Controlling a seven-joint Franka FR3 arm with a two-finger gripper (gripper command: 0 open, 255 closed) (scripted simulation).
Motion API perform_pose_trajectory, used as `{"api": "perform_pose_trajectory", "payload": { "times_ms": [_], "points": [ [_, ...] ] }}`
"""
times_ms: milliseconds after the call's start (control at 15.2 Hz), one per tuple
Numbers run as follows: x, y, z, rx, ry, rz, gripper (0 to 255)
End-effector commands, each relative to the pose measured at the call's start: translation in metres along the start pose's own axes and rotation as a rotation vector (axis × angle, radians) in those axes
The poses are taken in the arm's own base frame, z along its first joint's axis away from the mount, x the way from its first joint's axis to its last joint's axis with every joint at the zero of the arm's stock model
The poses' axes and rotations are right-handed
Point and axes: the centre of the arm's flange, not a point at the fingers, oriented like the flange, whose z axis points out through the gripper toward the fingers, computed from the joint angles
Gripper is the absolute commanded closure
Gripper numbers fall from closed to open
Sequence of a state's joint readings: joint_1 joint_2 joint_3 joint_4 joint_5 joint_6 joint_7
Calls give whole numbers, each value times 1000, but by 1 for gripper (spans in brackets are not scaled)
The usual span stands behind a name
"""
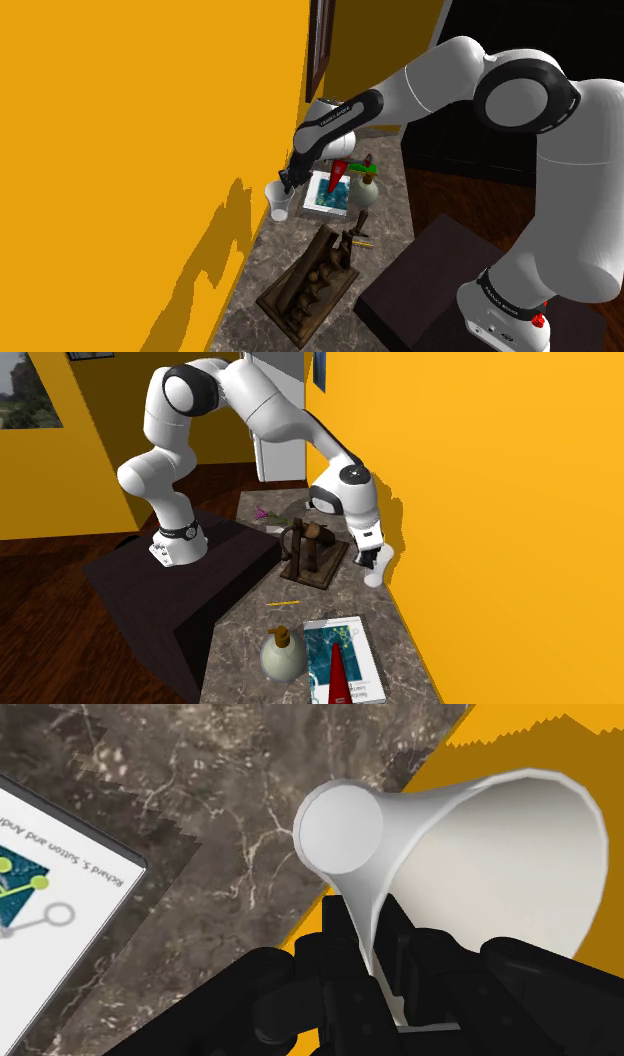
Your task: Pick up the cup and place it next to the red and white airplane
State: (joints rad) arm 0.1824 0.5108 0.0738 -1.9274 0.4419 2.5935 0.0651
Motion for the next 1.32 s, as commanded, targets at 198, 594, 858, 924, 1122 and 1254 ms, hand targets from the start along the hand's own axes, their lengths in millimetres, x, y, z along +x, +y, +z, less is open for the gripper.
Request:
{"api": "perform_pose_trajectory", "payload": {
  "times_ms": [198,594,858,924,1122,1254],
  "points": [
    [1,-9,-26,0,0,0,255],
    [3,-19,-56,0,0,0,255],
    [5,-25,-76,0,0,0,255],
    [5,-27,-81,0,0,0,255],
    [6,-32,-96,0,0,0,255],
    [7,-35,-106,0,0,0,255]
  ]
}}
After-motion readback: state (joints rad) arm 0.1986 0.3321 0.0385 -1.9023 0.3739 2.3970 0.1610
